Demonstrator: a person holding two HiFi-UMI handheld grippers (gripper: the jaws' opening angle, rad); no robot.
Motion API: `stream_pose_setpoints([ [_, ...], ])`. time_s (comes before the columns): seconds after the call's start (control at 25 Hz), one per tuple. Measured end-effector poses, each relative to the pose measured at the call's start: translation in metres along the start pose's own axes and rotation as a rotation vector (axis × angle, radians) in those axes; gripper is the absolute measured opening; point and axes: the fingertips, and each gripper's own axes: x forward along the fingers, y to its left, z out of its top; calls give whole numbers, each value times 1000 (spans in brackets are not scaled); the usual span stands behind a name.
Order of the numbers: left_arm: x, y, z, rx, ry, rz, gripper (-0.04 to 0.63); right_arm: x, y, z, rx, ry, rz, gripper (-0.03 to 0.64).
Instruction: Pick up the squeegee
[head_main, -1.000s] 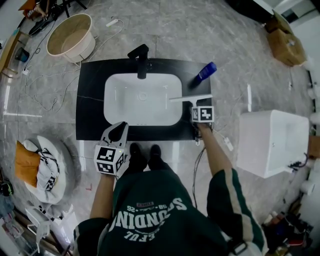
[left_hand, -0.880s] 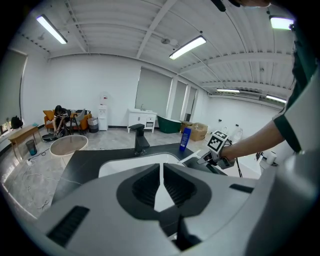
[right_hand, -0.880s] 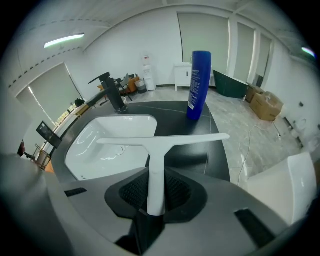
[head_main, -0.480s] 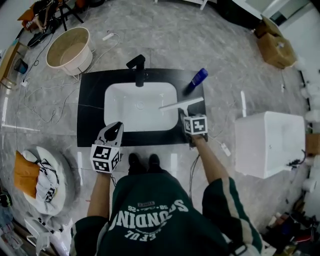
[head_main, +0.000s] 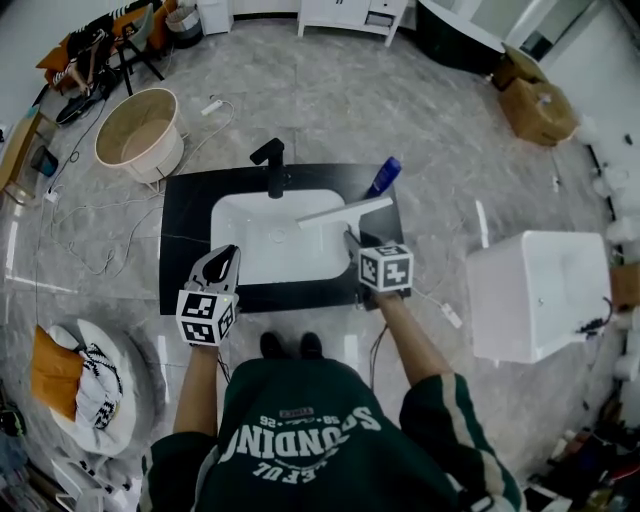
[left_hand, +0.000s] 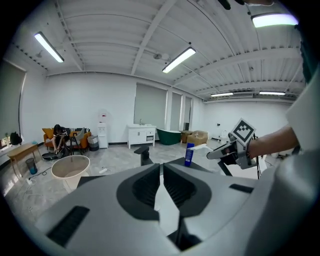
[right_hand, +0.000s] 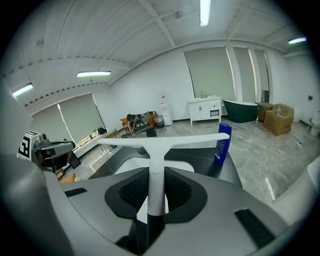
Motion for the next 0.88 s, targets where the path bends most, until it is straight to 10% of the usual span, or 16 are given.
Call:
stream_pose_setpoints([
  [0.88, -9, 13, 26, 17, -66, 30, 23, -38, 64, 35, -114, -186, 52, 67],
])
